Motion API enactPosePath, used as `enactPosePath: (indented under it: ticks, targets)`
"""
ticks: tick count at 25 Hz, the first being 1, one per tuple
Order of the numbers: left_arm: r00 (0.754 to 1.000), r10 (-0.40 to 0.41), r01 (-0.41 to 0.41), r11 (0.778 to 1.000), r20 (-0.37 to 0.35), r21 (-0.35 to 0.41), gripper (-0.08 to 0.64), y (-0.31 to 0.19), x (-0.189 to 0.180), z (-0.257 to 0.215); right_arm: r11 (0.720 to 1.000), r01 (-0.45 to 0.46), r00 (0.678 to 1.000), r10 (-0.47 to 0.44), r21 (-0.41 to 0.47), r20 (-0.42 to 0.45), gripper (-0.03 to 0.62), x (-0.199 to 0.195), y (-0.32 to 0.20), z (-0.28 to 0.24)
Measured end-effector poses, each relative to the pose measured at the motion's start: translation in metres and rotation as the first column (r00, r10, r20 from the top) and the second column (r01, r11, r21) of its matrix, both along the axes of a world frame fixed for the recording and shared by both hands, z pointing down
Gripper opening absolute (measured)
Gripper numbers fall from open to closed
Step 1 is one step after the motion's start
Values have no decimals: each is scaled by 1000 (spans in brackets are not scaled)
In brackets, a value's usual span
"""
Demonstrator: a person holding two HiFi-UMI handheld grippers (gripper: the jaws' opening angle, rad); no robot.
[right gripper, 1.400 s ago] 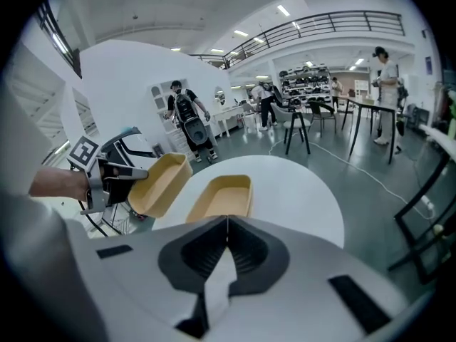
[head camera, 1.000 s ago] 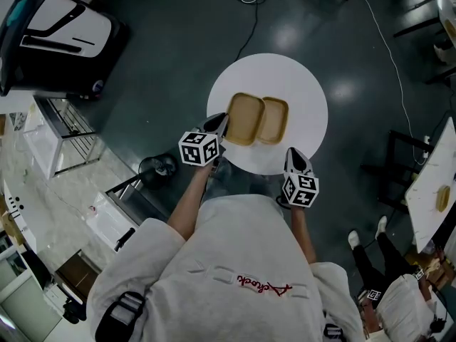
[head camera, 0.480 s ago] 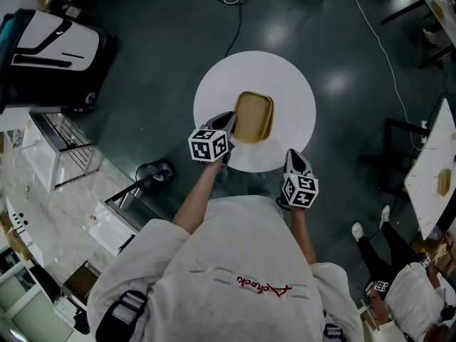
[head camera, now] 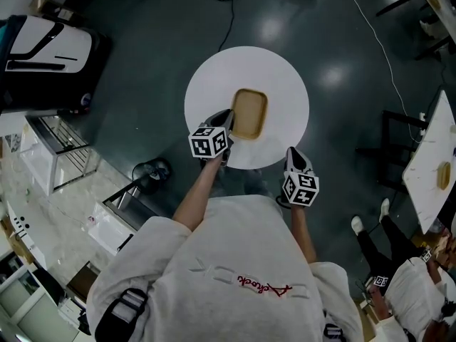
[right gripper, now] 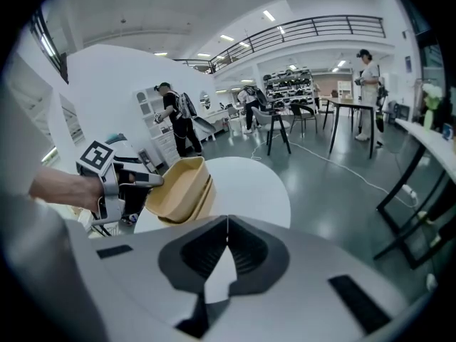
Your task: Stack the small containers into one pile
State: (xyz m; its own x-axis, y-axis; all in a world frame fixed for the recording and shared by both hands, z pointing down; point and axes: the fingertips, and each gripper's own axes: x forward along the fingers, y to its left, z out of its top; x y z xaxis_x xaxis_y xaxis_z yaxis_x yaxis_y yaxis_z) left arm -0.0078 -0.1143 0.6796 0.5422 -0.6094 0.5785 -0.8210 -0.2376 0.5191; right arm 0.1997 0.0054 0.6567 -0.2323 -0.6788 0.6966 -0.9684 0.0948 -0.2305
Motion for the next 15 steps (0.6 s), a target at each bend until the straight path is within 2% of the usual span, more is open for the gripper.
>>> enactPosePath:
  ticks: [7, 8, 10, 15]
  targets:
    - [1000, 8, -8, 1000, -3, -4, 26, -2, 6, 6, 1000, -3, 1000, 3, -4, 0, 21, 7, -3, 3]
    - [1000, 14, -14, 1000, -2, -2, 32, -2, 6, 6, 1000, -3, 1000, 3, -4, 0, 21, 7, -4, 3]
    - [1000, 27, -27, 1000, -5, -3, 105, -1, 8, 7, 1000, -3, 1000, 3, -3, 1, 21, 8, -6, 3]
    - [999, 32, -32, 999, 17, -12, 109, 1, 6, 11, 1000, 3, 1000, -2, -4, 4, 21, 6, -7, 4]
